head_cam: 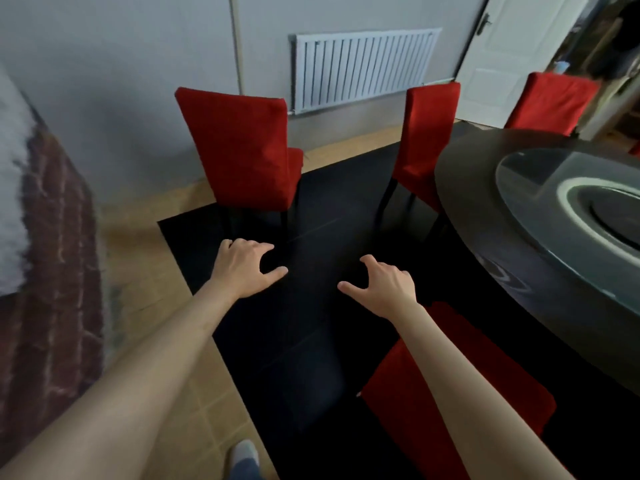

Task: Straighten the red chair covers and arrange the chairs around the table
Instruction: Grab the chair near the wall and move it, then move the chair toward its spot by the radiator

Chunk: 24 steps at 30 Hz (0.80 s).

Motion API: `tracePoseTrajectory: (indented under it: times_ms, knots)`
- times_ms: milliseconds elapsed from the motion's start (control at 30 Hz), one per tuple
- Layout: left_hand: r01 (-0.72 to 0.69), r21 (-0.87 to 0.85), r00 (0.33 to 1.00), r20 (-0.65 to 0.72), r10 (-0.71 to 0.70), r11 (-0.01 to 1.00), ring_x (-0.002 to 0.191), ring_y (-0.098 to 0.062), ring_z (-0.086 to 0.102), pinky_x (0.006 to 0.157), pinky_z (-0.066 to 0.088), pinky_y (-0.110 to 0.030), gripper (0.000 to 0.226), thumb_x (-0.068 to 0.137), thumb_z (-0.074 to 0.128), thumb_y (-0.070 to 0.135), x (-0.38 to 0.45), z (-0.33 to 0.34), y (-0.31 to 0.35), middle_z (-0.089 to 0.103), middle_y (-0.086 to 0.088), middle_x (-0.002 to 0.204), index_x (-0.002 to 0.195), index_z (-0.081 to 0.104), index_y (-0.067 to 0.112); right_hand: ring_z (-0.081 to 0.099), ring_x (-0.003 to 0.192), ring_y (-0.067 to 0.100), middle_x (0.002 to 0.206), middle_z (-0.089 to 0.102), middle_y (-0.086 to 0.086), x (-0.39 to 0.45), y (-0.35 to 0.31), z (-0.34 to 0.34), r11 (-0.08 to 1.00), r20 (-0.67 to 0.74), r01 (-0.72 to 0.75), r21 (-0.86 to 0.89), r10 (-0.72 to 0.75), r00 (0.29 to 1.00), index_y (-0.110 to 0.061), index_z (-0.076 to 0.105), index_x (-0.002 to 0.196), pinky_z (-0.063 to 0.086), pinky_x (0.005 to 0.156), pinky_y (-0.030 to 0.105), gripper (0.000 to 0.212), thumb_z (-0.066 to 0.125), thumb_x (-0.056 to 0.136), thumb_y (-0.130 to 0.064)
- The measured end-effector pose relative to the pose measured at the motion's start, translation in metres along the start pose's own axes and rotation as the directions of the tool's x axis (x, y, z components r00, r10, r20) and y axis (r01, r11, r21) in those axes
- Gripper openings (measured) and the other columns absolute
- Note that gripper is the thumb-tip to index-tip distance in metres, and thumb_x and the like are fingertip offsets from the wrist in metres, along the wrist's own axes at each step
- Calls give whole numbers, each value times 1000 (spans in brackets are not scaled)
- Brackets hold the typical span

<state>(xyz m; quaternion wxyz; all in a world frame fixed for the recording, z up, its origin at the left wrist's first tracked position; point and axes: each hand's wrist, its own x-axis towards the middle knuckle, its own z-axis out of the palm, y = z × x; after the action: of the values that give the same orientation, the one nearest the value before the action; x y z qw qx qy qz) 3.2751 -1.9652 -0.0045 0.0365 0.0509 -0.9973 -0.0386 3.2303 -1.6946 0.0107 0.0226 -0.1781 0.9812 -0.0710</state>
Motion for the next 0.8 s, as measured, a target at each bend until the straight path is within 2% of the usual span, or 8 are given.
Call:
tracePoseTrajectory:
  times_ms: [133, 367, 567, 800]
  knots:
    - [56, -50, 998, -12, -57, 997, 111, -21, 58, 98, 39, -39, 69, 82, 46, 71, 45, -4, -66, 65, 1, 121, 134, 54, 26, 60, 97, 21, 100, 62, -3, 77, -51, 8, 999, 31, 10, 44, -11, 999, -20, 39, 137, 45, 83, 36, 76, 51, 82, -71]
    - [107, -164, 993, -31, -113, 981, 116, -23, 56, 98, 40, -42, 67, 82, 50, 69, 128, -6, -153, 64, 0, 124, 133, 54, 25, 59, 106, 23, 115, 61, 3, 195, -118, 19, 990, 68, 30, 141, -40, 997, -21, 38, 139, 48, 82, 35, 73, 57, 83, -63]
    - [140, -210, 988, -29, -149, 968, 120, -22, 53, 100, 39, -41, 69, 81, 51, 69, 207, 1, -199, 61, 1, 129, 134, 52, 26, 55, 115, 22, 126, 58, 1, 297, -147, 20, 984, 61, 106, 142, -116, 991, -25, 31, 146, 48, 85, 35, 79, 57, 82, -64]
    - [154, -210, 985, -40, -166, 965, 127, -19, 47, 107, 36, -42, 72, 80, 52, 69, 326, 2, -244, 54, 3, 137, 138, 48, 26, 56, 115, 23, 127, 58, 2, 444, -164, 11, 968, 21, 194, 158, -200, 980, -25, 30, 147, 49, 85, 36, 81, 59, 83, -63]
